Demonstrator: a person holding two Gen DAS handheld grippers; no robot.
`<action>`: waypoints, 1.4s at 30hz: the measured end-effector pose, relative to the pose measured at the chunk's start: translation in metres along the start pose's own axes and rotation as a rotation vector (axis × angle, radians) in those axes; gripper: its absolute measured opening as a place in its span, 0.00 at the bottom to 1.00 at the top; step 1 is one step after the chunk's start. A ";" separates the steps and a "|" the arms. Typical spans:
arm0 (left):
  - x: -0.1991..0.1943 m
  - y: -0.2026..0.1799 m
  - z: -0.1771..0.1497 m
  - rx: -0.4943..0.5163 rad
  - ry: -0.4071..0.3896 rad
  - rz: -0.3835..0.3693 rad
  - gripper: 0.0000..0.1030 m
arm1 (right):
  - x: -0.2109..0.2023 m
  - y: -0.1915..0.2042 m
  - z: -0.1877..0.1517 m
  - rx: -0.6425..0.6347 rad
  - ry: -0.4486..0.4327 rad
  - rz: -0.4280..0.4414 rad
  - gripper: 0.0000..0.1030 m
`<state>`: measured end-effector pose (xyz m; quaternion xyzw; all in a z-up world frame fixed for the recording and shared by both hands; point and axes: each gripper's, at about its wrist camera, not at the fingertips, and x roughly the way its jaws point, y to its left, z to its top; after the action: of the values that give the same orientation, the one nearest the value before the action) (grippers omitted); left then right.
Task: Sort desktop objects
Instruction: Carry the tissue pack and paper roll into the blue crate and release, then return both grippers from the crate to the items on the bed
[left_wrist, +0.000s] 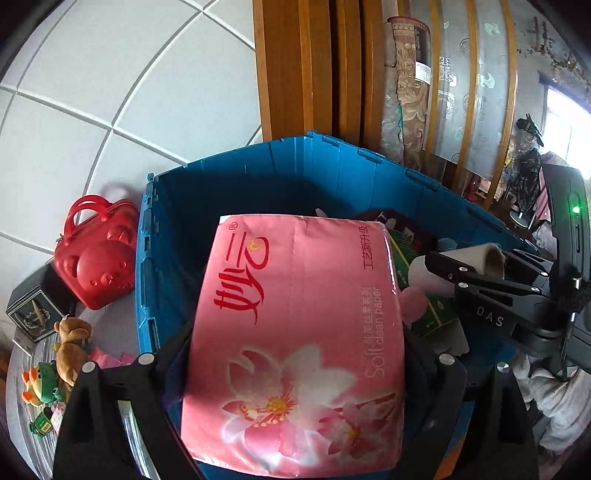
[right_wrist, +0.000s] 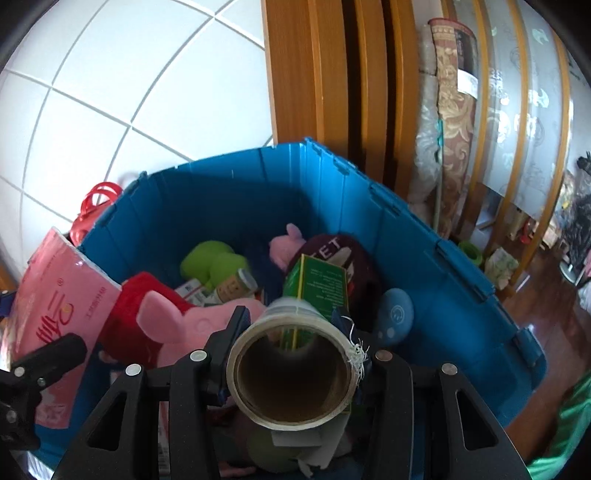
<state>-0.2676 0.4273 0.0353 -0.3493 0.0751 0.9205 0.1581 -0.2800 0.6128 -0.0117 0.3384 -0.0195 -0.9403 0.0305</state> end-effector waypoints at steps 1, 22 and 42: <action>0.000 -0.001 0.000 0.001 0.002 0.005 0.89 | 0.002 -0.001 0.000 0.004 0.000 0.000 0.51; -0.039 0.002 -0.014 -0.017 -0.139 -0.005 0.98 | -0.064 -0.006 -0.008 0.022 -0.107 -0.057 1.00; -0.099 0.149 -0.092 -0.209 -0.158 0.146 0.98 | -0.107 0.127 -0.016 -0.107 -0.224 0.122 1.00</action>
<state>-0.1915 0.2406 0.0369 -0.2838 -0.0087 0.9570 0.0591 -0.1820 0.4936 0.0517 0.2275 0.0070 -0.9682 0.1035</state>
